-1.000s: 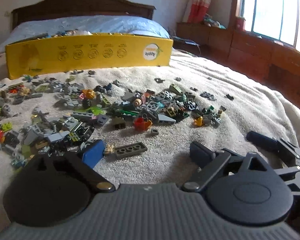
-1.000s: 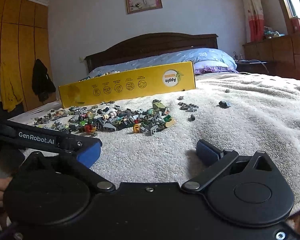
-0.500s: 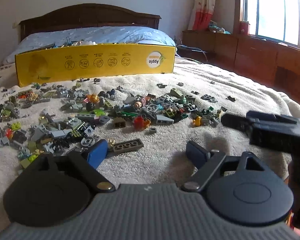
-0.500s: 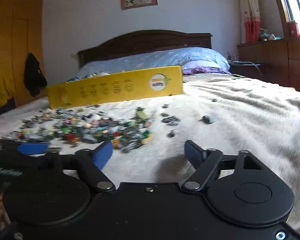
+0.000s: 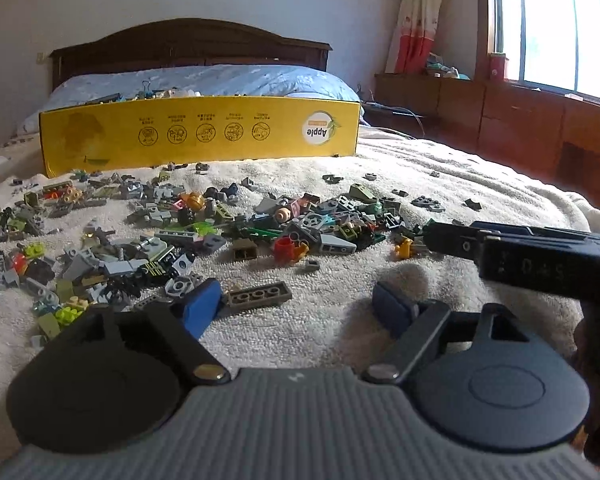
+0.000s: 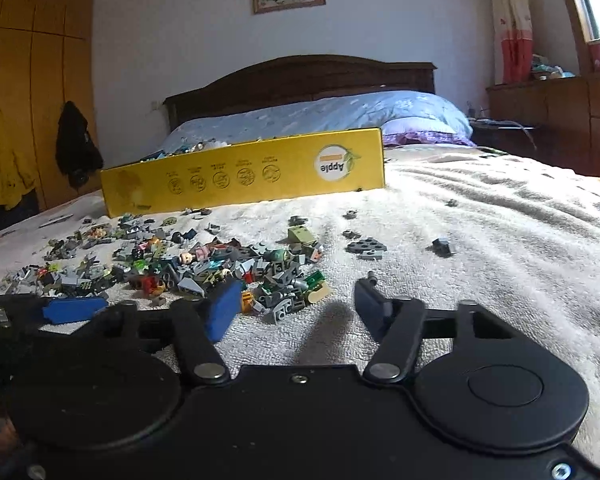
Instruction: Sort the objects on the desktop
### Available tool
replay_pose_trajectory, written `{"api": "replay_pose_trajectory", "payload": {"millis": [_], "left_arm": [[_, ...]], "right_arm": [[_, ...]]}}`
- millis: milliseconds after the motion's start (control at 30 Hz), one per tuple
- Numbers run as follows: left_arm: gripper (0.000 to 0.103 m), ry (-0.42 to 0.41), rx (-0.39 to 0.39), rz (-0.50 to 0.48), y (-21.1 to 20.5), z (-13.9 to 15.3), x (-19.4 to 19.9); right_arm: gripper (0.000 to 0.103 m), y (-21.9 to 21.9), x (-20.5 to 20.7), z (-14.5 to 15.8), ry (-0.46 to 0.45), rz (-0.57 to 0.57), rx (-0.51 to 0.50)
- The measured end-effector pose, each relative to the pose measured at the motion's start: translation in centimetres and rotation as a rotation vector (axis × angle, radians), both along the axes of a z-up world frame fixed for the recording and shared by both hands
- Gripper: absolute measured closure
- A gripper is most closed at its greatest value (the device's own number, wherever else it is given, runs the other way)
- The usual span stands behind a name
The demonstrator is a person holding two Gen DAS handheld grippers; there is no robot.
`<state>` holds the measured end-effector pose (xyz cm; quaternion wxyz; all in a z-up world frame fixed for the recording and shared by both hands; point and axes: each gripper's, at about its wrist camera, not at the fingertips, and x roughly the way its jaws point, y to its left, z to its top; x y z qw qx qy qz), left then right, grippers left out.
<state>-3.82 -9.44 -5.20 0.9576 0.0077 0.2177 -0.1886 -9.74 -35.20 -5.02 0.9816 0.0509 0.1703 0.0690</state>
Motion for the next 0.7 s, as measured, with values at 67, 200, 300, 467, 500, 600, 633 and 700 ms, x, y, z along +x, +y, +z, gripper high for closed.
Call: {"api": "replay_pose_trajectory", "payload": {"millis": [67, 200, 300, 467, 500, 600, 633, 700], "left_arm": [[0.031, -0.004, -0.006, 0.013, 0.1, 0.0, 0.1], [0.041, -0.018, 0.001, 0.026, 0.3, 0.1, 0.1], [0.042, -0.023, 0.006, 0.021, 0.3, 0.0, 0.2], [0.040, -0.033, 0.014, 0.018, 0.1, -0.2, 0.2], [0.038, -0.035, 0.015, 0.017, 0.1, -0.3, 0.2], [0.036, -0.042, 0.018, 0.017, 0.0, -0.4, 0.1], [0.036, -0.045, 0.020, 0.016, 0.0, -0.4, 0.1], [0.035, -0.048, 0.019, 0.016, 0.0, -0.5, 0.1]], "right_arm": [[0.055, -0.3, 0.5, 0.0, 0.018, -0.007, 0.007], [0.059, -0.8, 1.8, 0.6, 0.043, -0.003, -0.023], [0.059, -1.3, 3.7, 1.7, 0.053, -0.026, -0.097], [0.060, -2.5, 7.9, 2.9, 0.065, -0.051, -0.142], [0.061, -2.6, 8.6, 2.7, 0.085, -0.059, -0.138], [0.063, -3.0, 10.2, 1.4, 0.164, -0.054, -0.102], [0.063, -3.0, 10.5, 1.0, 0.182, -0.057, -0.100], [0.065, -3.2, 10.5, 0.9, 0.180, -0.058, -0.094]]}}
